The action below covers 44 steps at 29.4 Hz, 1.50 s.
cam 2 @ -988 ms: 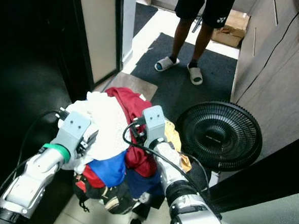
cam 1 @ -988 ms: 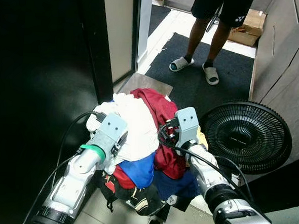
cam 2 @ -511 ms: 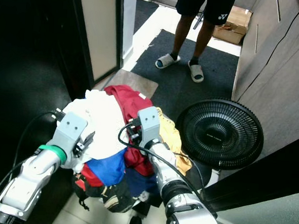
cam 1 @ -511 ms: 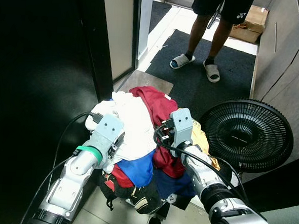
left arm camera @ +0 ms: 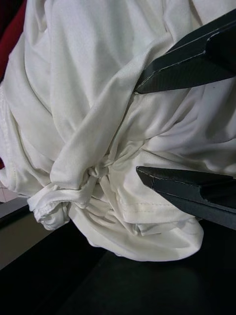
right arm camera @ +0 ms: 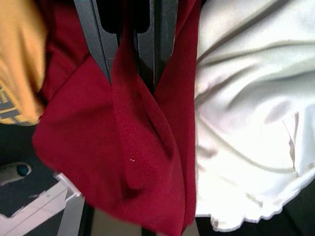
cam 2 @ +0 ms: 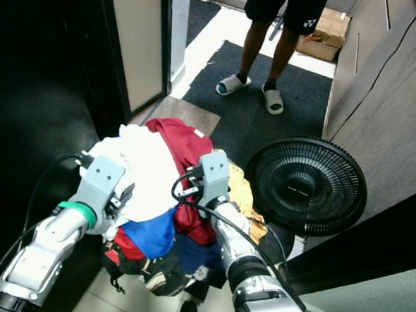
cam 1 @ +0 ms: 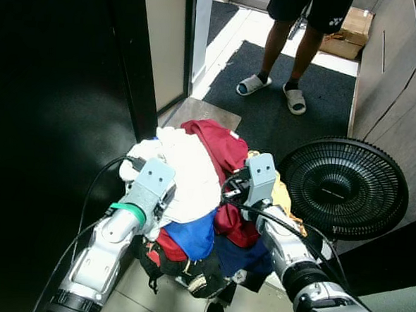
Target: Clothes washing
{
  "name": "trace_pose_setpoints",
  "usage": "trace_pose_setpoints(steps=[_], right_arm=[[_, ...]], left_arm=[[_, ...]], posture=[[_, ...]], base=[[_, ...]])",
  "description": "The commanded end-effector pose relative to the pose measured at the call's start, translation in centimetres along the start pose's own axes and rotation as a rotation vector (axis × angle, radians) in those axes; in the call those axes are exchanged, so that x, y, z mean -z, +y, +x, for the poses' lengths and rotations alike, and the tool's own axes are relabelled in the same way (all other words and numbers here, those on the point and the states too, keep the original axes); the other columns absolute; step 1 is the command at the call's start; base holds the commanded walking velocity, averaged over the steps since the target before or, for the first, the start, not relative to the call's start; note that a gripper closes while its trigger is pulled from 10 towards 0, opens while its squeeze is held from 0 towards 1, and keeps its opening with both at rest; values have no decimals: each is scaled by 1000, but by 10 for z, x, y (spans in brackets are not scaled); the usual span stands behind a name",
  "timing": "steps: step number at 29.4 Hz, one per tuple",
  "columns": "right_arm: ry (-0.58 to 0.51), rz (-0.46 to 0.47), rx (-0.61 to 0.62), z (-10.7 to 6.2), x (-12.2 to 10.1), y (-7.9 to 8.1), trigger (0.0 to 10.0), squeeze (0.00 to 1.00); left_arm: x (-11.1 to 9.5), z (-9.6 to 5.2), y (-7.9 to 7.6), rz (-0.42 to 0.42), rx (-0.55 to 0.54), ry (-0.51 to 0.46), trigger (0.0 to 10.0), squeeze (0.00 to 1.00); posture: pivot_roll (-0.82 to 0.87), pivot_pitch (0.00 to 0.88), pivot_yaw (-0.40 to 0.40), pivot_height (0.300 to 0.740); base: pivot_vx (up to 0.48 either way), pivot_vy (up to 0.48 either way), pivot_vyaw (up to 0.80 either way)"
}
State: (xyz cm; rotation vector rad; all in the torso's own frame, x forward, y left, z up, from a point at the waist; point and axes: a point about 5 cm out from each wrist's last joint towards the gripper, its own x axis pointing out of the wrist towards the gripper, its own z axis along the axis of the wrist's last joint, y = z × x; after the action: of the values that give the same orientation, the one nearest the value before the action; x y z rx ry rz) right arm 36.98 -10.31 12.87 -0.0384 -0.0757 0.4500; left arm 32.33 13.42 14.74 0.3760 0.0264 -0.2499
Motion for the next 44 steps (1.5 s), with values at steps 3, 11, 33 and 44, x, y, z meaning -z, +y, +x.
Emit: trace_pose_setpoints(steps=[3,11,33,44], right_arm=[[-45,16,12,-3,-3,-2,0,0],[-407,-13,133,-6,-86,-26,10000,0],[-1211,25,216,-104,-319,-61,10000,0],[-895,-123,284,-70,-257,-63,10000,0]], left_arm=[[6,-1,-4,2,11,20,10000,0],[-10,-6,16,-59,-66,-40,10000,0],[-69,-2,55,-130,-155,-208,10000,0],[-65,-5,55,-137,-164,-187,10000,0]], posture=[[162,237,14,740],[124,156,15,740],[64,59,51,740],[78,62,40,740]], base=[[0,0,0],[0,0,0],[0,0,0],[0,0,0]])
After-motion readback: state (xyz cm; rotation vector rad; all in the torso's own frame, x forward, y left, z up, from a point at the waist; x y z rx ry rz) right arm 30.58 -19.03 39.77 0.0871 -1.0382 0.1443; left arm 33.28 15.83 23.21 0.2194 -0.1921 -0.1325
